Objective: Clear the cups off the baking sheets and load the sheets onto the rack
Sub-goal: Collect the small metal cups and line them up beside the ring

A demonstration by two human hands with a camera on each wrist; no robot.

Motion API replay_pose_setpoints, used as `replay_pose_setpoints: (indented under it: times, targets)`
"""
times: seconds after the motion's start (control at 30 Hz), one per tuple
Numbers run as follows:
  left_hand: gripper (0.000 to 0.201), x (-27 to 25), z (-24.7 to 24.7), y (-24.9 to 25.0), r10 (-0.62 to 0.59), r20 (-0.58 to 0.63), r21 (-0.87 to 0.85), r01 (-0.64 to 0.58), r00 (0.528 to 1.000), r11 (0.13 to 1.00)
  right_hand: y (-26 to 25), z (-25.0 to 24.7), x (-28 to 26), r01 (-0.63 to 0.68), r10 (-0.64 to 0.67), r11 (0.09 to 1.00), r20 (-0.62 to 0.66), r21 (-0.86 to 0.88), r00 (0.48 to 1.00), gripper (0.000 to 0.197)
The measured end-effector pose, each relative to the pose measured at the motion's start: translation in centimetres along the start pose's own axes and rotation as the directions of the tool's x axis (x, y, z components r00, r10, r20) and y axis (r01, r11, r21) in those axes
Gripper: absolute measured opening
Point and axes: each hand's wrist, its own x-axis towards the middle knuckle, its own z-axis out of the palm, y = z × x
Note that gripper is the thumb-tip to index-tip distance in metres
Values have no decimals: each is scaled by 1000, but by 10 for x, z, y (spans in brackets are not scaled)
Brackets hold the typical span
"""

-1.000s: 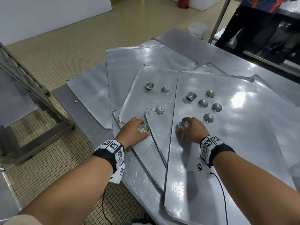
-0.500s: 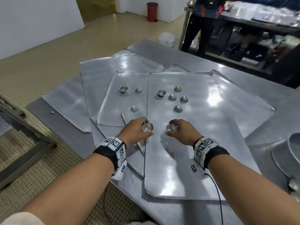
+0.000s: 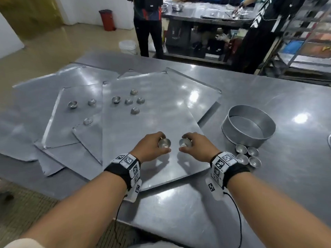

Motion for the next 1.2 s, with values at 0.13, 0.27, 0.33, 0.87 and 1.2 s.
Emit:
replay_pose_setpoints:
  times: [0.13, 0.27, 0.33, 0.87, 1.2]
  targets:
    - [51, 11, 39, 43, 62, 53, 7, -62, 997, 998, 50, -17, -38, -81, 82, 997, -39, 14, 996, 58]
    - [49, 20, 79, 85, 107, 96, 2, -108, 990, 994, 99, -29, -73, -151, 153, 988, -58, 38, 987, 58]
    - [47, 23, 97, 106, 133, 113, 8, -134, 985, 991, 122, -34, -89, -189, 193, 980, -61, 57, 979, 59]
    - [49, 45, 210, 173, 173, 294, 137, -221, 940, 966, 234, -36, -148, -347, 359, 924, -51, 162, 932, 60]
    - [52, 57, 230, 177, 142, 345, 60, -172, 928, 983, 258, -28, -143, -351, 360, 928, -53, 127, 932, 65]
